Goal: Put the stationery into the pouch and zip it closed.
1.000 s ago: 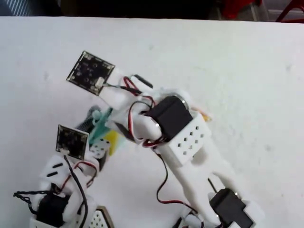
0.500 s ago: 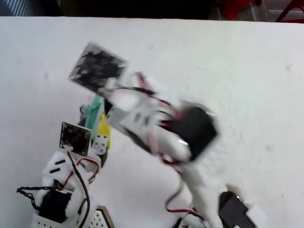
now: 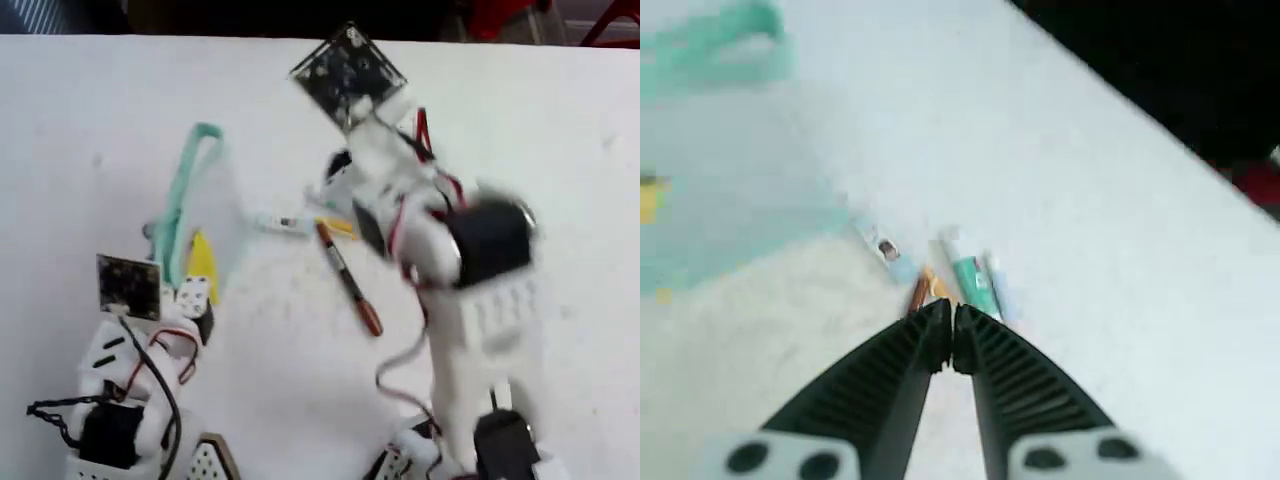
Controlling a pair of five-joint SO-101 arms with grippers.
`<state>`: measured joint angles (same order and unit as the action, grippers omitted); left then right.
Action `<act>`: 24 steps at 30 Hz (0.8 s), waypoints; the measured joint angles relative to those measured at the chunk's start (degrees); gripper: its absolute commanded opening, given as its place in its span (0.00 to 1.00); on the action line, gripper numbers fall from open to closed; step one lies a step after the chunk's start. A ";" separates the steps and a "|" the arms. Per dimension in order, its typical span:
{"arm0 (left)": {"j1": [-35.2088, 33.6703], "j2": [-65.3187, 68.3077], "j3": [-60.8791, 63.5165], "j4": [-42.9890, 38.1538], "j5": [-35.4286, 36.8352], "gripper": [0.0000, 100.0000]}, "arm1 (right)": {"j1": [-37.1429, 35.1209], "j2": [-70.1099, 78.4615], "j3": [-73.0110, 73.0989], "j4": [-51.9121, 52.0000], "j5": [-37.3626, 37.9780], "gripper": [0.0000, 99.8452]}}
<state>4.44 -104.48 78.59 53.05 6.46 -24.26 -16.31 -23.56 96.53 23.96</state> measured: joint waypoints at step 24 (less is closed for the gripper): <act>11.87 0.26 -5.10 5.80 -8.79 0.02 | 17.76 33.67 15.74 -20.13 24.44 0.16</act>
<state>16.31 -104.22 73.49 58.86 -2.33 -6.51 17.36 -7.82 76.40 48.40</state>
